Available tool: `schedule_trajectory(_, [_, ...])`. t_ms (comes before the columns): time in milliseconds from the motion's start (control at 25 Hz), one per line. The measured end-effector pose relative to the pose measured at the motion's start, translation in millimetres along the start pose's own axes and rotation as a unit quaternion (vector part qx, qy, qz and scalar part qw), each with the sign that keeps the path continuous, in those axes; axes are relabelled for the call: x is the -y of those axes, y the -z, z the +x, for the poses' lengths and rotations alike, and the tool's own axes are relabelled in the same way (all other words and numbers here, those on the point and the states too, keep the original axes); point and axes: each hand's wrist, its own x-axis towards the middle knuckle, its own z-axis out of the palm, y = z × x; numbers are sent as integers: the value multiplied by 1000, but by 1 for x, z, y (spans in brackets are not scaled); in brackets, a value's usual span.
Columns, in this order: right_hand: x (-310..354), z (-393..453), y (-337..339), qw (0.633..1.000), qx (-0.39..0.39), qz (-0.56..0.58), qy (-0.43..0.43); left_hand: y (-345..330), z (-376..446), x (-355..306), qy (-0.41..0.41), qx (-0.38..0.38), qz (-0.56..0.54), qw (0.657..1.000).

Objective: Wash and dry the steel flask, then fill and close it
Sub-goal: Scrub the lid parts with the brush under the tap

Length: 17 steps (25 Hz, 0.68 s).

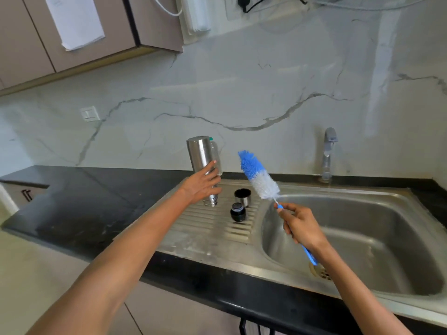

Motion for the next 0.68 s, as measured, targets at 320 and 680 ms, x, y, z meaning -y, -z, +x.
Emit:
schedule_trajectory(320, [-8, 8, -39, 998, 36, -39, 22, -37, 3, -33, -9, 79, -13, 997])
schedule_trajectory(680, [-17, 9, -35, 996, 30, -80, 37, -51, 8, -51, -10, 80, -8, 997])
